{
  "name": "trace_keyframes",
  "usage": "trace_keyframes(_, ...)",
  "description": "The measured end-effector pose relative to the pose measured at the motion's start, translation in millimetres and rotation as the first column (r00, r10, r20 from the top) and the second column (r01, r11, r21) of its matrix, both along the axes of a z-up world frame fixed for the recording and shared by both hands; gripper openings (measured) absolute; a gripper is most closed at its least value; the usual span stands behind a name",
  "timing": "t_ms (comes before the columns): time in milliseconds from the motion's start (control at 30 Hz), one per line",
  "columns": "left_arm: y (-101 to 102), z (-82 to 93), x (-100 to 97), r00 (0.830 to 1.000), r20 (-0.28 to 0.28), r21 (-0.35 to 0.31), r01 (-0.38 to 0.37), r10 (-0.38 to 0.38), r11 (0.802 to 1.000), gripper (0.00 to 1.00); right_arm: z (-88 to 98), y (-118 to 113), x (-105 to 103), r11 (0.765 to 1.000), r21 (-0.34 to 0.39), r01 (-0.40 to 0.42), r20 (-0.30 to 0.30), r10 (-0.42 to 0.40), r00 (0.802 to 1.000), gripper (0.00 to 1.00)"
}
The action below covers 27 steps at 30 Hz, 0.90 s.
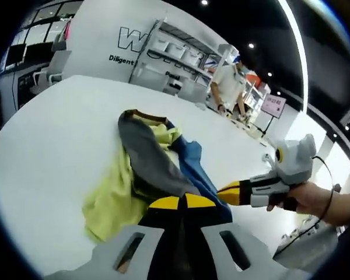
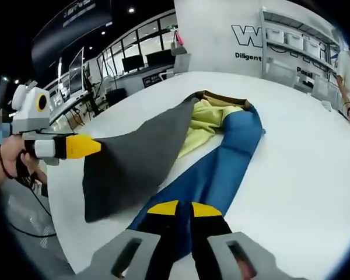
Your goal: Fold the garment on the visible template until the final outline fits inside the template.
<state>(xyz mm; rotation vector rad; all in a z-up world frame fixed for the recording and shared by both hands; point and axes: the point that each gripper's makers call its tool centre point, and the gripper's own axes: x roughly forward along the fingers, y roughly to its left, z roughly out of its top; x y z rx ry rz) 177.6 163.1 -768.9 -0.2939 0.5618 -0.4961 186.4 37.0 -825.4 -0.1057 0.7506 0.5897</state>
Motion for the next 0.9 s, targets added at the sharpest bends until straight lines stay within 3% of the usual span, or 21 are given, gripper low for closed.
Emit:
trace_keyframes(333, 32.9, 31.7, 10.6, 0.993, 0.079, 0.025, -0.092, 0.089, 0.995, 0.0, -1.2, 19.2, -9.1, 0.999, 0.018, -0.047, -0.002, 0.047, 0.999, 0.01)
trace_keyframes(367, 37.9, 37.1, 13.7, 0.989, 0.116, 0.039, -0.093, 0.088, 0.995, 0.0, -1.3, 23.8, -11.4, 0.998, 0.02, -0.06, 0.0, 0.06, 0.998, 0.01)
trace_keyframes(567, 53.1, 54.1, 16.0, 0.978, 0.174, 0.081, -0.132, 0.116, 0.988, 0.0, -3.8, 45.0, -21.4, 0.992, 0.036, -0.118, -0.014, 0.119, 0.993, 0.04)
trace_keyframes(733, 69.8, 61.1, 19.3, 0.969, 0.192, 0.102, -0.175, 0.153, 0.979, 0.0, -7.6, 68.8, -30.5, 0.983, 0.037, -0.182, -0.029, 0.183, 0.983, 0.07)
trace_keyframes(900, 86.8, 68.2, 22.5, 0.961, 0.2, 0.094, -0.215, 0.193, 0.972, 0.0, -11.3, 81.3, -23.3, 0.978, 0.015, -0.207, -0.014, 0.207, 0.978, 0.07)
